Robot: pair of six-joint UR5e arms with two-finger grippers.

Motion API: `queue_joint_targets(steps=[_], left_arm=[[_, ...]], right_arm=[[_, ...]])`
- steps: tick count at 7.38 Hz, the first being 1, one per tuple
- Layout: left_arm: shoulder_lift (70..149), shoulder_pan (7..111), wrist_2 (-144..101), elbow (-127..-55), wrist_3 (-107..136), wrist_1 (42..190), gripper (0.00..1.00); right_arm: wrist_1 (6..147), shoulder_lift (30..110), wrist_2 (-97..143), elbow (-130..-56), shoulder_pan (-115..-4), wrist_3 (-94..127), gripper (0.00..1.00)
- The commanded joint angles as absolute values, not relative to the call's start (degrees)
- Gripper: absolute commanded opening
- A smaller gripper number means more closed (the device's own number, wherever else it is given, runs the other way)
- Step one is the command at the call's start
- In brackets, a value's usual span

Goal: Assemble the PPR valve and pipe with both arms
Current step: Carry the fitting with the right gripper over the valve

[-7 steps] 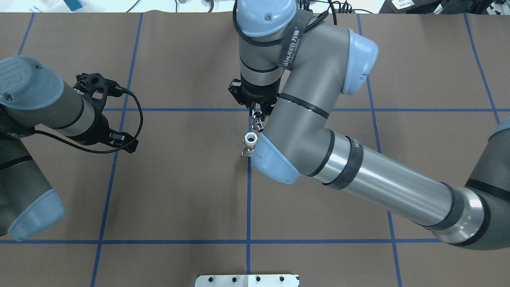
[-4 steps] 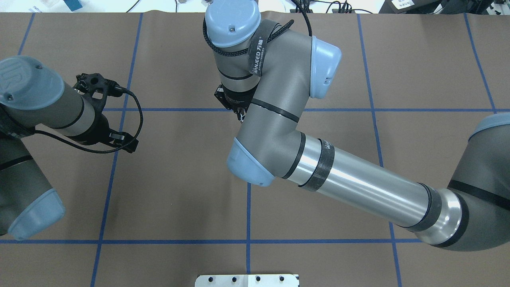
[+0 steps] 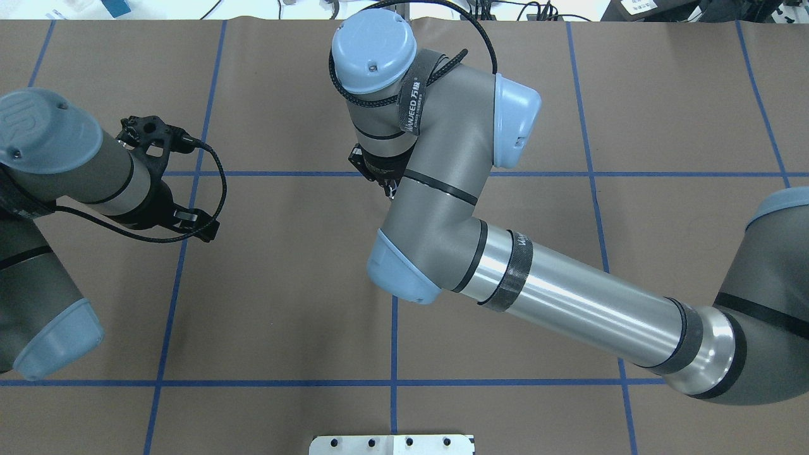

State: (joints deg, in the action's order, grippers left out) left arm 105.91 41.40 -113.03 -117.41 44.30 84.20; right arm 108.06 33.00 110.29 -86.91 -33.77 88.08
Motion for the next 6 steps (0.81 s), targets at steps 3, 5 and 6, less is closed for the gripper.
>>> queue_joint_targets(steps=[3,5,6], left_arm=[[105.9,41.4,-113.0,-117.2,44.4,84.2,1.0],[105.9,41.4,-113.0,-117.2,44.4,84.2,1.0],[105.9,41.4,-113.0,-117.2,44.4,84.2,1.0]], right_arm=[[105.3,34.5,109.4,-87.1,-33.0,89.0,0.0],[105.2,34.5,109.3,-87.1,-33.0,89.0,0.0],[105.2,34.5,109.2,-87.0,-33.0,89.0,0.0]])
